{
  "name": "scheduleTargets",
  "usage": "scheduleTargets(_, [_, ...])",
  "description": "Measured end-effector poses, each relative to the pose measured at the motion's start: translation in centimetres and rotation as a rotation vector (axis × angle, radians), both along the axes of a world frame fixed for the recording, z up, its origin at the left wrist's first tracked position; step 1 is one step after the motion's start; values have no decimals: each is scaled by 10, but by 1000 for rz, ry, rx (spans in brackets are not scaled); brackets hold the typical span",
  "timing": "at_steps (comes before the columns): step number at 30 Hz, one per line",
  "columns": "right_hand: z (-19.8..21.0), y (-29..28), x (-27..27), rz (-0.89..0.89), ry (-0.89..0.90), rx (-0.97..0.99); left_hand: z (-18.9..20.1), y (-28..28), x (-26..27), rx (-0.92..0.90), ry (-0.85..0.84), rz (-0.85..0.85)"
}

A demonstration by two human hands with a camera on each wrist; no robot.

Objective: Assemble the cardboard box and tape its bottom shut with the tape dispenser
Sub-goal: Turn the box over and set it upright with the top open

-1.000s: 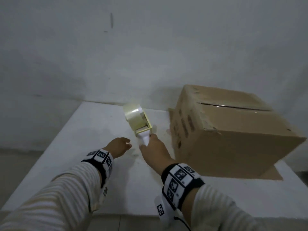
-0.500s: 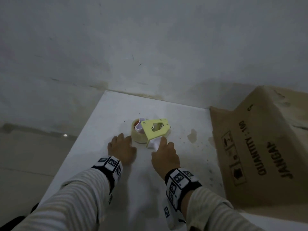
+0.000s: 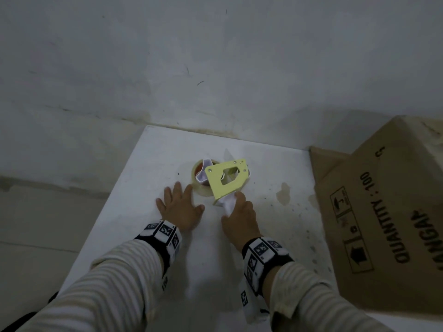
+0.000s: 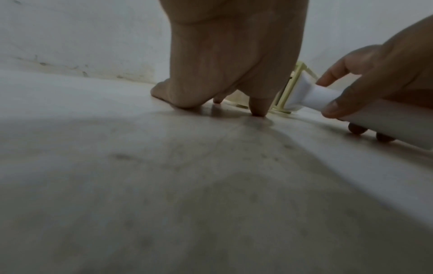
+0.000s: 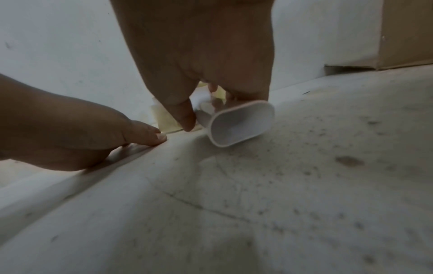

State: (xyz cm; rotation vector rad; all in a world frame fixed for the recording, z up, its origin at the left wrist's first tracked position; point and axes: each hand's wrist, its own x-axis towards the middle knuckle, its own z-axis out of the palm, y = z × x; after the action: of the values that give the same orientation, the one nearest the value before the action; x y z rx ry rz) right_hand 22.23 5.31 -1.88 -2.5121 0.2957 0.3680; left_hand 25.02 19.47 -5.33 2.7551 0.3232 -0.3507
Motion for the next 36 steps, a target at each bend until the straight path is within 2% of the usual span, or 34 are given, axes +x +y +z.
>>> scheduleTargets(3, [7,-7,-5,60,24,-50,9,-2,-4,27,-4,7])
scheduleTargets(6, [20,-16,-15,91,25,-73,21,-6,-9,-62,42,7])
scheduleTargets(11, [59,-42,-37,123,-29,-46,52,-33,-28,-86,61,75])
scheduleTargets(16, [123,-94,-74,116,-186,7,81,-101,-35,-170,-87,-47])
scheduleTargets(20, [182,-146,-111,84,-392,40,143,-180,-70,-260,-167,-145])
scheduleTargets(25, [238,-225,-150,6,-579,112,201,-260,-119,-513,-278,-169])
scheduleTargets(27, [245,-255,-160,-4,-594,41,217,-282,-134,-636,-357,-175])
scheduleTargets(29, [242,-278,-168,34,-531,-57,229,-299,-150,-773,-405,-175])
scheduleTargets(32, [222,-294,-175,173,-457,-201,233,-315,-161,-948,-386,-147])
scheduleTargets(36, [208,-301,-172,283,-511,-255,232,-323,-169,-1077,-359,-103])
